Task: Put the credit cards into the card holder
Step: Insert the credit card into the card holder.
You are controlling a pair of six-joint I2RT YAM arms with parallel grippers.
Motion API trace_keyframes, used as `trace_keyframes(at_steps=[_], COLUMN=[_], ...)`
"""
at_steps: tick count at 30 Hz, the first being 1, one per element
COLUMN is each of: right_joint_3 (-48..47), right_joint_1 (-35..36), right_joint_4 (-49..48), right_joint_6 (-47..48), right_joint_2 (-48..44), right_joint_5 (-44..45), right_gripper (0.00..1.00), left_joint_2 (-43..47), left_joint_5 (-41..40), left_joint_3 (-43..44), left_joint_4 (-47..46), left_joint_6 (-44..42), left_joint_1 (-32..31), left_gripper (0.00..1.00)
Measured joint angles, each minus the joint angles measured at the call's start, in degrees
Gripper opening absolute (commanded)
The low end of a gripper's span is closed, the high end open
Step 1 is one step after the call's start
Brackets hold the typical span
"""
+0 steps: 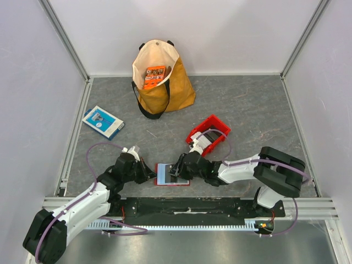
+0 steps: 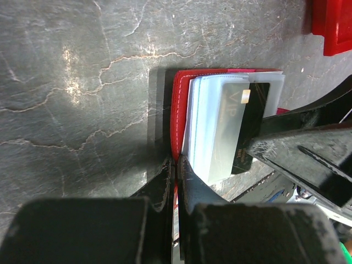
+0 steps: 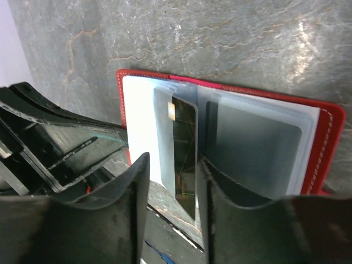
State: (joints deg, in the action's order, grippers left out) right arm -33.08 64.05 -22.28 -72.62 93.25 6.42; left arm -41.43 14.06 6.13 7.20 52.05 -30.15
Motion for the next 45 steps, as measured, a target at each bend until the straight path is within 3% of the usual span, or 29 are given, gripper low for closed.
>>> trace_keyframes(at_steps=[4,11,24,34,39,42,45], right_joint_3=[-1.36,-5.07,-8.24,-8.26,-8.24,-8.24,-8.24], right_joint_1=[0.35,0.35,1.18,1.25,1.38,1.36,1.36], right_joint_4=[6.23,12.55,12.74,11.5,10.05,9.94,9.88], right_joint_6=[2.08,4.9,7.8,9.66,11.47,12.37,12.76], right_joint_2=[-2.84,-2.49,1.01,1.6,1.57,1.53,1.51], right_joint_5=[1.64,2.38,0.94,-0.09,-0.28,-0.17,-0.15], right_gripper=[0.57,0.56,0.43,0.4,0.28,0.28,0.34], left_joint_2=[0.2,0.24,0.24,0.57,0.79,0.79,0.79], left_joint_5=[0.02,0.02,0.02,-0.09,-0.04,-0.09,-0.07], left_joint_3=[0.0,0.0,0.0,0.0,0.0,0.0,0.0], left_joint_4=[-0.02,0.0,0.02,0.39,0.42,0.42,0.42], left_joint_6=[0.0,0.0,0.0,0.0,0.0,0.0,0.0], left_joint_1=[0.0,0.02,0.02,0.02,0.02,0.02,0.02], left_gripper=[0.02,0.02,0.02,0.02,0.02,0.02,0.02])
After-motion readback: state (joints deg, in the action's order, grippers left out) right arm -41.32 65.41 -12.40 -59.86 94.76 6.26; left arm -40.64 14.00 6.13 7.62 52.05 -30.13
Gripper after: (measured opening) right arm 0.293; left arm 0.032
